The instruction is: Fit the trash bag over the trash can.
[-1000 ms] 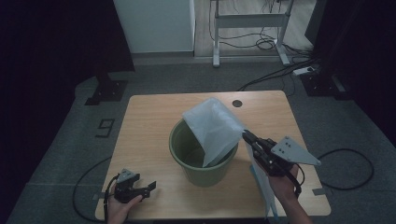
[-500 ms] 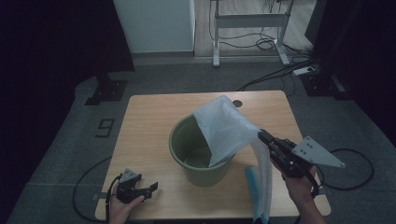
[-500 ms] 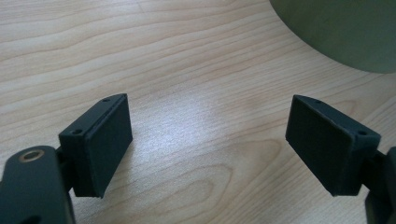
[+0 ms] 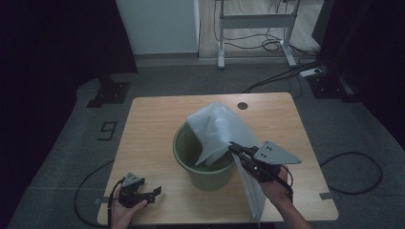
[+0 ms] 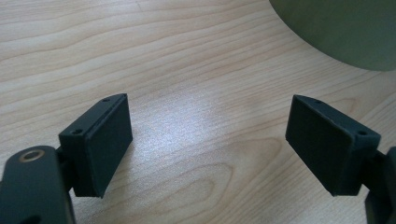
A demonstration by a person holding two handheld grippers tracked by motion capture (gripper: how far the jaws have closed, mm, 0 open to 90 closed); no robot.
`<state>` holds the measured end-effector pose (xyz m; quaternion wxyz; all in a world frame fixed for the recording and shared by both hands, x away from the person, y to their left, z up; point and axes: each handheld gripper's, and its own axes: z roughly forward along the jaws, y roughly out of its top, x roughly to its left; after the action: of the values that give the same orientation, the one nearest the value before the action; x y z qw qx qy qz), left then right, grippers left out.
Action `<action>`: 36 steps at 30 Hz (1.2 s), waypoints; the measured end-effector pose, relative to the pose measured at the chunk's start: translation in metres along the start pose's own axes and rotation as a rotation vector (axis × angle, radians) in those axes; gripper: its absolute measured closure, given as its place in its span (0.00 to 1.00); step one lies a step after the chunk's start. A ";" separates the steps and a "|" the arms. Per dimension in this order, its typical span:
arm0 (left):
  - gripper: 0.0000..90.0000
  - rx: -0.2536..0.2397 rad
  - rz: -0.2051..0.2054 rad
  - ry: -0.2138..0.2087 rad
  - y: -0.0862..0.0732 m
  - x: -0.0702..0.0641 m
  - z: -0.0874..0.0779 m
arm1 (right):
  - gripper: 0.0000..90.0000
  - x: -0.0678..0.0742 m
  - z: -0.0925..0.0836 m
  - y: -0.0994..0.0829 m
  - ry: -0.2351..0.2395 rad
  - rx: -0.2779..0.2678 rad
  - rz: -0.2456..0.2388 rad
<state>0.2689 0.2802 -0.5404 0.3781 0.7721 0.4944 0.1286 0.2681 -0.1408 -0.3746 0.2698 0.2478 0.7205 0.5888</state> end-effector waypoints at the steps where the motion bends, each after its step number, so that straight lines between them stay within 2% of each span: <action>1: 0.16 0.000 0.000 0.000 0.000 0.000 0.000 | 0.99 0.001 0.002 -0.005 0.003 0.010 0.005; 5: 0.16 0.005 0.001 0.003 0.000 0.000 0.001 | 0.98 0.002 0.005 -0.022 0.019 0.024 0.038; 6: 0.16 0.008 0.002 0.003 0.000 0.000 0.001 | 0.90 0.004 0.003 -0.027 0.030 0.018 0.044; 7: 0.16 0.009 0.003 0.003 0.000 -0.001 0.002 | 0.90 0.004 0.003 -0.027 0.030 0.018 0.044; 9: 0.16 0.011 0.006 0.003 0.000 -0.001 0.002 | 0.74 0.007 -0.003 -0.029 0.023 -0.001 0.038; 13: 0.16 0.007 0.004 0.002 0.000 -0.001 0.001 | 0.47 0.019 -0.030 -0.031 -0.086 -0.095 0.037; 14: 0.16 0.008 0.003 0.001 -0.001 -0.001 0.001 | 0.39 0.024 -0.044 -0.036 -0.130 -0.100 0.029; 15: 0.16 0.008 0.003 0.001 -0.001 -0.001 0.001 | 0.39 0.024 -0.044 -0.036 -0.130 -0.100 0.029; 16: 0.16 0.009 0.003 0.001 -0.001 -0.002 0.001 | 0.34 0.027 -0.057 -0.044 -0.166 -0.096 0.033; 18: 0.16 0.006 0.004 0.000 0.000 -0.002 0.001 | 0.33 0.027 -0.063 -0.050 -0.181 -0.091 0.038; 23: 0.16 0.007 0.003 0.000 0.000 -0.003 0.002 | 0.26 0.031 -0.083 -0.084 -0.262 -0.031 0.085; 24: 0.16 0.010 0.006 0.001 0.000 -0.003 0.003 | 0.25 0.032 -0.083 -0.098 -0.283 -0.009 0.110; 25: 0.16 0.011 0.007 0.000 0.000 -0.004 0.003 | 0.25 0.032 -0.083 -0.098 -0.283 -0.009 0.110; 27: 0.16 0.013 0.009 0.001 0.000 -0.005 0.004 | 0.23 0.035 -0.079 -0.110 -0.303 0.014 0.138; 32: 0.16 0.011 0.002 -0.001 -0.001 -0.004 0.004 | 0.22 0.039 -0.070 -0.125 -0.368 0.064 0.144; 34: 0.16 0.001 -0.017 -0.013 0.000 -0.003 0.003 | 0.23 0.039 -0.068 -0.131 -0.400 0.096 0.151; 36: 0.16 -0.006 -0.027 -0.016 0.000 -0.003 0.002 | 0.32 0.039 -0.068 -0.134 -0.436 0.116 0.158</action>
<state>0.2686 0.2762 -0.5415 0.3861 0.7652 0.5013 0.1189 0.1880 -0.1877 -0.4991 0.3576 0.4397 0.6563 0.4981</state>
